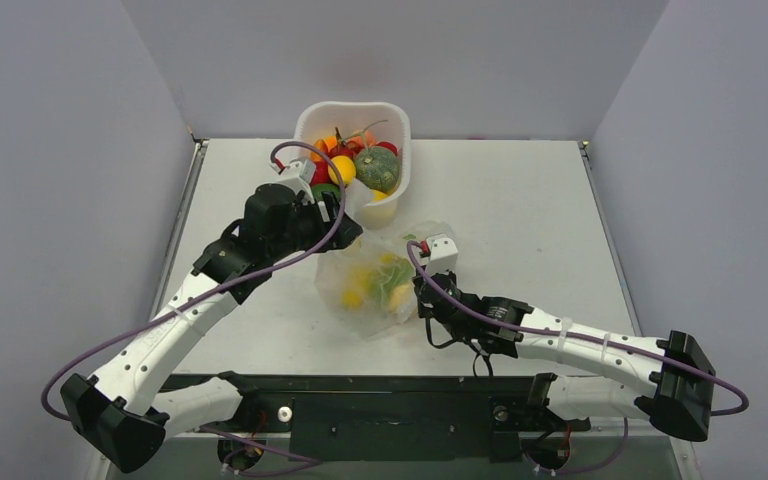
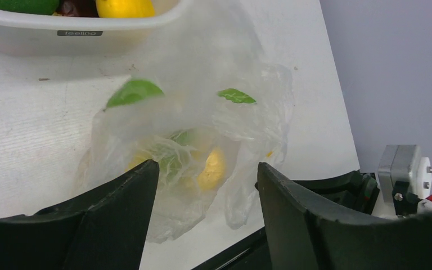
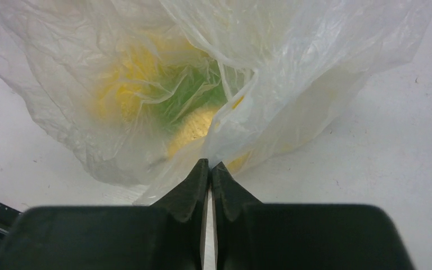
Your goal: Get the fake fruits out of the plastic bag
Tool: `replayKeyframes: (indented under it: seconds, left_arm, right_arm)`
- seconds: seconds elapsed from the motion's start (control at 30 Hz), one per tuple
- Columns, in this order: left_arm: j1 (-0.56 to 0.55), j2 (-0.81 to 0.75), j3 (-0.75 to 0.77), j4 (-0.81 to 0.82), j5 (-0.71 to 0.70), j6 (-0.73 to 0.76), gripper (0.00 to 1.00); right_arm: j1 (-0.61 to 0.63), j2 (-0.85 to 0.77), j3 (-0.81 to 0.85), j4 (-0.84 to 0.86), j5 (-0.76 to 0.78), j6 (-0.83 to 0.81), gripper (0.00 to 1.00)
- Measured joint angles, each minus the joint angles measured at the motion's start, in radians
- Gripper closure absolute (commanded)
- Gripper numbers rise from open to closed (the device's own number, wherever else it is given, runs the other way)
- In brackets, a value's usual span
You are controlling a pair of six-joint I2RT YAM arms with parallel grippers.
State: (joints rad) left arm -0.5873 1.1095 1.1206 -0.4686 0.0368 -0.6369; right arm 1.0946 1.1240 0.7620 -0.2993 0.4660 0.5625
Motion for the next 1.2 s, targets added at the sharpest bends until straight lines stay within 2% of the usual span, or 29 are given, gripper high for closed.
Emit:
replayKeyframes:
  seconds: [0.23, 0.47, 0.97, 1.07, 1.1, 1.2]
  left_arm:
    - [0.000, 0.007, 0.077, -0.044, 0.005, 0.039, 0.28]
    - [-0.021, 0.108, 0.189, -0.068, -0.047, 0.108, 0.27]
    - [-0.034, 0.548, 0.498, -0.179, -0.296, 0.283, 0.29]
    - [-0.031, 0.613, 0.551, -0.186, -0.315, 0.290, 0.46]
    - [-0.028, 0.626, 0.562, -0.190, -0.315, 0.291, 0.61]
    - [-0.006, 0.651, 0.586, -0.204, -0.283, 0.307, 0.71]
  right_arm:
    - [0.000, 0.000, 0.000, 0.009, -0.001, -0.001, 1.00]
    - [0.000, -0.012, 0.001, 0.010, -0.010, -0.001, 1.00]
    - [0.000, -0.057, 0.001, 0.007, -0.021, -0.002, 1.00]
    - [0.000, -0.057, 0.001, 0.006, -0.021, -0.002, 1.00]
    - [0.000, -0.059, 0.001, 0.004, -0.021, -0.002, 1.00]
    - [-0.001, -0.077, 0.005, -0.018, -0.021, -0.005, 1.00]
